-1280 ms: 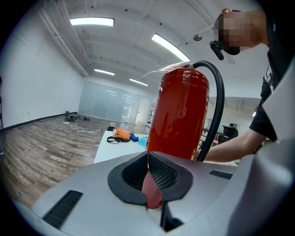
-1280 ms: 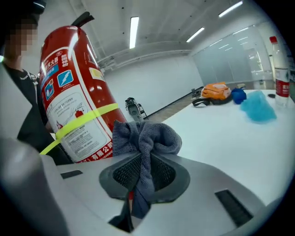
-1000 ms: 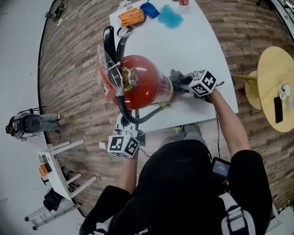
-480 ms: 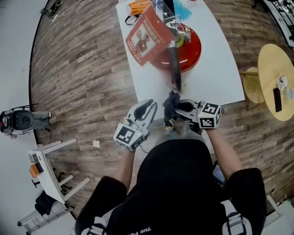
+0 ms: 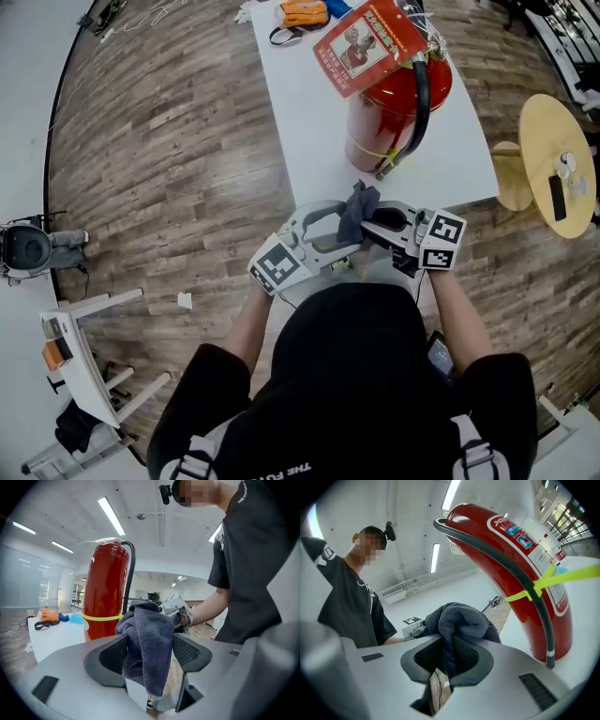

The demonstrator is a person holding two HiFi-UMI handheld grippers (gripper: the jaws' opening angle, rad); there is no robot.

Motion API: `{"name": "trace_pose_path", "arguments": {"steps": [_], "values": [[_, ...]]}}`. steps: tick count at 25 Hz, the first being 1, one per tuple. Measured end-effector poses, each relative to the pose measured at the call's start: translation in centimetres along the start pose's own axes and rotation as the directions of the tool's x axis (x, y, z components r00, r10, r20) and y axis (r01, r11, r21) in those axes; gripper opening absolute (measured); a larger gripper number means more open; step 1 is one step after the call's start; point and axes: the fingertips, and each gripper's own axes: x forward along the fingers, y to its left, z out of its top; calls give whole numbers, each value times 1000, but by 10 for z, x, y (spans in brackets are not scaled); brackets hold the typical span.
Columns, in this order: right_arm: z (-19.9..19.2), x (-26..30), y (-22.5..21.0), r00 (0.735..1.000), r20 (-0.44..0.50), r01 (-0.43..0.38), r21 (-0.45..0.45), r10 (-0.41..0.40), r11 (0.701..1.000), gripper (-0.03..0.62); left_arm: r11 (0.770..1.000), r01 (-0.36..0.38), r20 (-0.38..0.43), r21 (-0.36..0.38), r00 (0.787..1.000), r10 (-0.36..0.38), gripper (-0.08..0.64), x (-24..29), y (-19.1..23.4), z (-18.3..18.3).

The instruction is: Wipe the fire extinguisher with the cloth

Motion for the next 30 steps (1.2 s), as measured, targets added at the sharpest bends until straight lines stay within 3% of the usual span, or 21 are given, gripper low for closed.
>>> {"name": "trace_pose_path", "arguments": {"steps": [2, 4, 5, 7, 10, 11, 15, 17, 20, 23, 27, 30], "values": [[-3, 0, 0, 999, -30, 27, -46, -28, 999, 59, 1000, -6, 5, -2, 1000, 6, 286, -2, 3, 0], [-2, -5, -4, 995, -54, 80, -94, -85, 992, 60, 999, -43, -13, 1, 999, 43, 98, -3, 9, -2], [0, -9, -5, 992, -60, 102, -101, -109, 990, 60, 998, -66, -14, -14, 998, 66, 61, -4, 14, -2], [4, -21, -7, 987, -62, 144, -109, -151, 984, 60, 988, -128, 6, -91, 992, 129, 57, -7, 31, -1], [14, -50, -10, 971, -39, 227, -154, -236, 962, 60, 932, -256, 51, -257, 959, 278, 55, -13, 75, 8], [19, -61, -11, 964, -14, 259, -159, -264, 953, 60, 920, -279, 63, -273, 950, 307, 55, -11, 87, 18], [34, -93, -8, 945, 88, 324, -127, -314, 938, 60, 952, -264, 154, -157, 945, 287, 55, 15, 97, 99], [38, -97, -7, 937, 108, 345, -138, -332, 928, 60, 961, -263, 152, -84, 950, 274, 55, 26, 93, 139], [41, -94, -2, 936, 127, 346, -155, -329, 925, 60, 956, -292, 91, -11, 952, 292, 56, 31, 86, 159], [42, -89, 3, 935, 144, 346, -169, -324, 923, 60, 958, -286, 158, -15, 946, 285, 55, 22, 79, 189], [43, -86, 5, 927, 163, 362, -163, -337, 918, 60, 946, -315, 215, 71, 931, 294, 55, 17, 69, 237], [41, -91, -7, 884, 164, 464, -192, -438, 865, 60, 937, -332, 215, 110, 928, 303, 55, 21, 70, 228]]}}
